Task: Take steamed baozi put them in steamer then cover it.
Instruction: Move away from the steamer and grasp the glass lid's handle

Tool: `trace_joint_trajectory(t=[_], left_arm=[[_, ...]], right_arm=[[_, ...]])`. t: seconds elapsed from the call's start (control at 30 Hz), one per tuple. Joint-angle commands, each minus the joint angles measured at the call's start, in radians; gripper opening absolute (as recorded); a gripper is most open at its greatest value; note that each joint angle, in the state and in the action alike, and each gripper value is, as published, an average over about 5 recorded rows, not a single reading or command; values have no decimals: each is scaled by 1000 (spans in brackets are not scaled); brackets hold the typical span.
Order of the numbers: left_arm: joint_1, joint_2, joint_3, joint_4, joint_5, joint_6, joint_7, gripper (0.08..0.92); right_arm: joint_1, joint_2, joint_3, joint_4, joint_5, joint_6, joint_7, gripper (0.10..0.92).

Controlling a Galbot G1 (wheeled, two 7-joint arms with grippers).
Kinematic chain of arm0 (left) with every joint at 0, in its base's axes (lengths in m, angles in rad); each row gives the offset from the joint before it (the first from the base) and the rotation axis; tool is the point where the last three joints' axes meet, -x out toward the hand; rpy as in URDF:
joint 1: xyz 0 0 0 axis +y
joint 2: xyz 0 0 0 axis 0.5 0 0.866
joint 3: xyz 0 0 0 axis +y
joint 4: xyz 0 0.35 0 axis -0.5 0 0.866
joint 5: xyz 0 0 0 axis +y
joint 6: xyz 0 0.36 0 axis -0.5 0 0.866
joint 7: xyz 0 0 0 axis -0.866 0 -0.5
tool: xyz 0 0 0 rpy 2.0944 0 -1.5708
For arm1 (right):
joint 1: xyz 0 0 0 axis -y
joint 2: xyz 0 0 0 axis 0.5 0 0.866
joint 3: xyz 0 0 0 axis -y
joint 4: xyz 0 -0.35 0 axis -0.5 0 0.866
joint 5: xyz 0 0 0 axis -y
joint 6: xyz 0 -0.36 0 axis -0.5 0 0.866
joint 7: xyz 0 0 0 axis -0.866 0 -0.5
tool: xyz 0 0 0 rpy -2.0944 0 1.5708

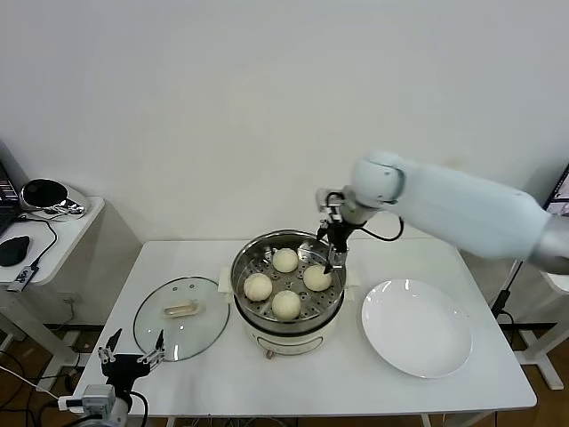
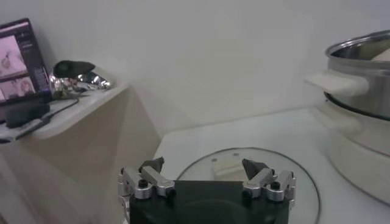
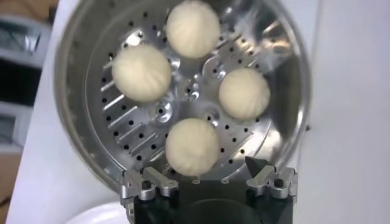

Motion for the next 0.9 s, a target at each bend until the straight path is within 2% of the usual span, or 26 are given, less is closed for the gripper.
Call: trace_joint_trajectory(t=[0.03,0.2,0.37,0.67,0.9], left_arm=[[4,-12,24,-18,-99,29,-19,823],[-20,-37,28,-17,-109,42,-41,823],[-33,-43,30,-6,-91,37,-42,823],[-66,-33,34,12,-78,19,-18,823],[-103,0,13,45,-93,-12,41,823]], right_arm=[[-523,-383,668,307,167,116,532,823],[-1071,-334,1214,383,135,183,652,823],[-1458,-111,1566,411,103,297,724,823],[-1725,274,1766,414,95,483,813,823],[-1888,454,1767,414,79,554,865,823]])
